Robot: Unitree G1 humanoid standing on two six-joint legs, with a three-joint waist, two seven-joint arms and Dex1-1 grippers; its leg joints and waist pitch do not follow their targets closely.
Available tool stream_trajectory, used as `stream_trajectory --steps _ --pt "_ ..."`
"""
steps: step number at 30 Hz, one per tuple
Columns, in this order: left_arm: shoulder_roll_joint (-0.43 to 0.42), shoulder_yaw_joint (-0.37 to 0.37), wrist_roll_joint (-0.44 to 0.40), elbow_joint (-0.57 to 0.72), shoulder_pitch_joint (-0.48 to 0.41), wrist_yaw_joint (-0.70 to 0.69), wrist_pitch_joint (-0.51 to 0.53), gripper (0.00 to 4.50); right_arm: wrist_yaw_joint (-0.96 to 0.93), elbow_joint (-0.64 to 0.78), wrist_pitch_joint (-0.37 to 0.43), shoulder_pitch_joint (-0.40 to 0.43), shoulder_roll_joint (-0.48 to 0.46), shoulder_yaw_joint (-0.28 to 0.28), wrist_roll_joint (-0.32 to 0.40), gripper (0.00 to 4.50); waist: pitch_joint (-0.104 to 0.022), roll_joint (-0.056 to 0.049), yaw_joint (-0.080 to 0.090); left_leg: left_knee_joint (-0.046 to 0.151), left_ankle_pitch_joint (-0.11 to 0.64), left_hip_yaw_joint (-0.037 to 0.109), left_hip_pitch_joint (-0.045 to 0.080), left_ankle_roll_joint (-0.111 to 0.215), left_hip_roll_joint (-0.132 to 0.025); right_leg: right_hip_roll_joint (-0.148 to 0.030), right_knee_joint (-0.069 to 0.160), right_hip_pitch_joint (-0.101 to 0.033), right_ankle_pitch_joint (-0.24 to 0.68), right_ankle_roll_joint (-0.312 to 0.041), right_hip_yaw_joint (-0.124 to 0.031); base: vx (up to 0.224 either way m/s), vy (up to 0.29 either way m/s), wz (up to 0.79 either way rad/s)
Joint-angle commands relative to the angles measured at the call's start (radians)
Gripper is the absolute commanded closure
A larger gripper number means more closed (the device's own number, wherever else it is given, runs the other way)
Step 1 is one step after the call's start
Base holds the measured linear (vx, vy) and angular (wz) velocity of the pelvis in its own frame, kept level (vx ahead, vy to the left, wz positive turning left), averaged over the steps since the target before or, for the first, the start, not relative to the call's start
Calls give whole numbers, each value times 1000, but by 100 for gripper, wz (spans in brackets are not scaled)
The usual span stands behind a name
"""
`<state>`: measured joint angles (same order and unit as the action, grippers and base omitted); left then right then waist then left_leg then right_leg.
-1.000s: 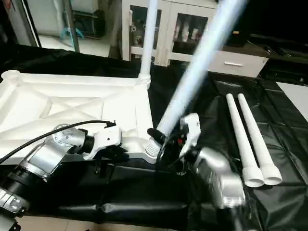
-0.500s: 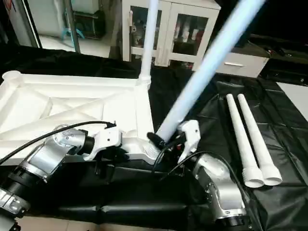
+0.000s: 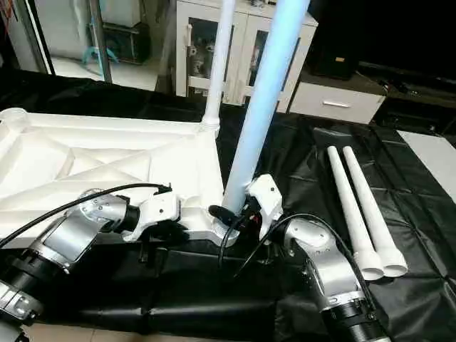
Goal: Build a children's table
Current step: Insert table leg to table base
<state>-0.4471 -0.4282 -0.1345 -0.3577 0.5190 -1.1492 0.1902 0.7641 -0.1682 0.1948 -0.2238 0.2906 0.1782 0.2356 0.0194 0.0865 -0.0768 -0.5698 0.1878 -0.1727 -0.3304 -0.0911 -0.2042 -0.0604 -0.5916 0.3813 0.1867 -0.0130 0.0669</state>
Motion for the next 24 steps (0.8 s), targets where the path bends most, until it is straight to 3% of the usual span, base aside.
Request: stream_trajectory --steps 1,4,5,10,11,15,19,24 --pt "3 -18 -19 3 -22 3 3 450 -50 -136 58 86 21 31 -74 265 -14 -24 6 83 492 25 13 -24 -33 -85 113 3 574 -59 -44 0 0 0" --pt "0 -15 -16 2 -23 11 3 450 -71 -143 37 106 5 19 -73 265 -15 -26 9 89 512 28 15 -24 -34 -84 115 0 574 -54 -42 0 0 0" --pt "0 -14 -13 2 -24 12 3 450 -81 -145 26 111 -2 14 -74 265 -15 -31 10 91 525 31 17 -25 -33 -84 116 -1 580 -52 -40 0 0 0" --pt "4 -6 -4 3 -26 23 2 450 -133 -165 -36 113 -42 -23 -59 265 -12 -32 22 93 582 36 24 -26 -31 -85 127 4 623 -46 -35 0 0 0" --pt "6 -4 -1 2 -25 25 1 450 -151 -174 -57 106 -54 -40 -54 265 -11 -36 24 93 590 38 25 -26 -31 -86 129 4 637 -42 -35 0 0 0" --pt "5 -5 -2 -5 -18 25 2 450 -161 -186 -71 96 -57 -44 -58 265 -9 -37 31 94 619 43 26 -26 -30 -86 138 4 672 -26 -27 0 0 0" --pt "4 -6 -2 -9 -15 23 1 450 -163 -194 -78 92 -58 -44 -61 265 -8 -40 34 104 628 47 23 -28 -34 -85 137 -3 621 -40 -25 0 0 0" --pt "16 8 1 -12 -11 57 24 450 -188 -213 -87 79 -60 -41 -80 265 -6 -42 37 102 641 46 28 -27 -32 -86 139 4 634 -42 -30 0 0 0"
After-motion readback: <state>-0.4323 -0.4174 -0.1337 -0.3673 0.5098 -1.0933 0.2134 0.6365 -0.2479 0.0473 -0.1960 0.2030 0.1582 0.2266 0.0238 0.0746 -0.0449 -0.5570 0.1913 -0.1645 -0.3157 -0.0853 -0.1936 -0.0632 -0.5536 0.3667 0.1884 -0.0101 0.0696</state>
